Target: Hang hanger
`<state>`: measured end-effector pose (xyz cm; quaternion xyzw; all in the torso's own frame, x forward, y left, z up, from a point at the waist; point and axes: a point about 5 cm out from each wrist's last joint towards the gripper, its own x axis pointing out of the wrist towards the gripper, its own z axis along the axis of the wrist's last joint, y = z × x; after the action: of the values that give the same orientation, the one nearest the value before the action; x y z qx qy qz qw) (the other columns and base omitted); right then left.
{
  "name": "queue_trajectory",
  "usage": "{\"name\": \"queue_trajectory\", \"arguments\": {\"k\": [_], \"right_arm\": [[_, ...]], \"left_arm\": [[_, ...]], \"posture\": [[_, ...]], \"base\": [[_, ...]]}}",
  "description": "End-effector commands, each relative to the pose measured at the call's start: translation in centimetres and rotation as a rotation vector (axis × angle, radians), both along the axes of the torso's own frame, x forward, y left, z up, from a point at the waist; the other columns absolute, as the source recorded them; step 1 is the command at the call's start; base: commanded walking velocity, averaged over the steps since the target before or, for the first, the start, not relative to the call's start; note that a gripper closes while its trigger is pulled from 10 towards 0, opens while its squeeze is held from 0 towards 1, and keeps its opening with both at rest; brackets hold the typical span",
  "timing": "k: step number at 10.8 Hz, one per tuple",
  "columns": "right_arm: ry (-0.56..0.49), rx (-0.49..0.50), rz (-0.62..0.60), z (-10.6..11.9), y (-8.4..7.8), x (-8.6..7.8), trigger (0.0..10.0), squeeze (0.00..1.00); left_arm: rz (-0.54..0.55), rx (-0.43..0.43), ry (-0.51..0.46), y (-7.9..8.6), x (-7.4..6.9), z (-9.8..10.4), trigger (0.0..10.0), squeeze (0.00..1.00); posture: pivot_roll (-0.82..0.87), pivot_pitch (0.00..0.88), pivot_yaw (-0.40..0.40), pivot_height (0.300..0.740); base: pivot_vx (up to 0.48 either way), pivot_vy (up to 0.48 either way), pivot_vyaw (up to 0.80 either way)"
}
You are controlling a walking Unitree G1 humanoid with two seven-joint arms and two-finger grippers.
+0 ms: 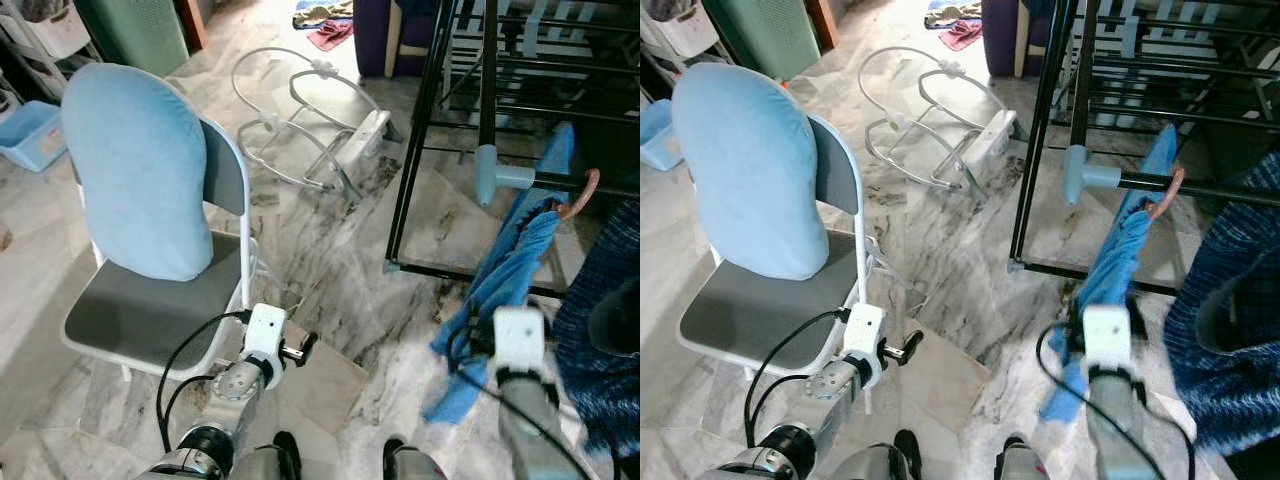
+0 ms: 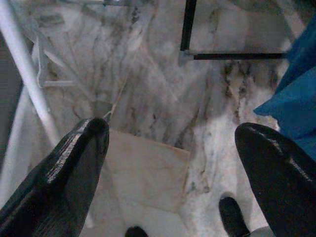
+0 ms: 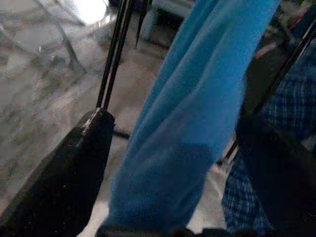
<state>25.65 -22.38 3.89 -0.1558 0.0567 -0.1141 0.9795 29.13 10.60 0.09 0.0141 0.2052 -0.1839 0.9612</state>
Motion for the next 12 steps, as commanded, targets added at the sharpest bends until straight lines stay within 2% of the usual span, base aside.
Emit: {"name": "queue_trajectory", "arguments": {"k": [1,3,4,5,6,7,8,9,11,12], "right_arm": [[0.023,-0.002,-0.003,-0.9,0.1,-0.8,10.0,1.0],[0.032,-0.039,0.011,-1.9,0.1,-1.7,10.0,1.0],[0.071,-0.108,0.046,-3.1,0.0,-2.9,10.0,1.0],[0.139,-0.089,0.056,-4.5,-0.1,-4.1,10.0,1.0],[0.264,-0.082,0.081,-6.8,0.0,-6.0,10.0,1.0],[0.369,-0.069,0.088,-8.5,0.0,-7.6,10.0,1.0],[0.435,-0.02,0.067,-9.5,0.0,-8.5,10.0,1.0],[0.523,0.082,0.047,-10.7,0.3,-9.5,10.0,1.0],[0.674,0.153,0.111,-12.1,1.2,-10.5,10.0,1.0],[0.717,0.16,0.143,-12.4,1.6,-10.5,10.0,0.88]], "left_arm": [[0.005,0.032,0.044,0.6,-0.8,-1.0,10.0,0.0],[0.014,0.06,0.053,0.9,-1.0,-1.2,10.0,0.0],[0.013,0.066,0.053,0.8,-1.0,-1.3,10.0,0.0],[0.014,0.072,0.054,0.8,-1.0,-1.3,10.0,0.0],[0.021,0.104,0.073,1.1,-1.3,-1.7,10.0,0.0],[0.007,0.18,0.102,1.7,-2.1,-2.5,10.0,0.0],[0.022,0.211,0.143,2.4,-2.8,-3.3,10.0,0.0],[0.043,0.262,0.215,3.8,-4.2,-4.5,10.0,0.0],[0.093,0.339,0.334,5.9,-6.2,-6.0,10.0,0.0],[0.104,0.359,0.37,6.4,-6.7,-6.4,10.0,0.0]], "posture": [[-0.19,0.177,0.102,0.74],[-0.19,0.17,0.099,0.74],[-0.19,0.169,0.098,0.74],[-0.19,0.166,0.097,0.74],[-0.19,0.166,0.098,0.74],[-0.19,0.162,0.094,0.74],[-0.19,0.16,0.095,0.74],[-0.19,0.147,0.091,0.74],[-0.16,0.092,0.071,0.74],[-0.16,0.085,0.066,0.74]], "base": [[0.0,0.0,0.0],[0.0,0.0,0.0],[0.0,0.0,0.0],[0.0,0.0,0.0],[0.0,0.0,0.0],[0.0,0.0,0.0],[0.0,0.0,0.0],[0.0,0.0,0.0],[0.0,0.0,0.0],[0.0,0.0,0.0]]}}
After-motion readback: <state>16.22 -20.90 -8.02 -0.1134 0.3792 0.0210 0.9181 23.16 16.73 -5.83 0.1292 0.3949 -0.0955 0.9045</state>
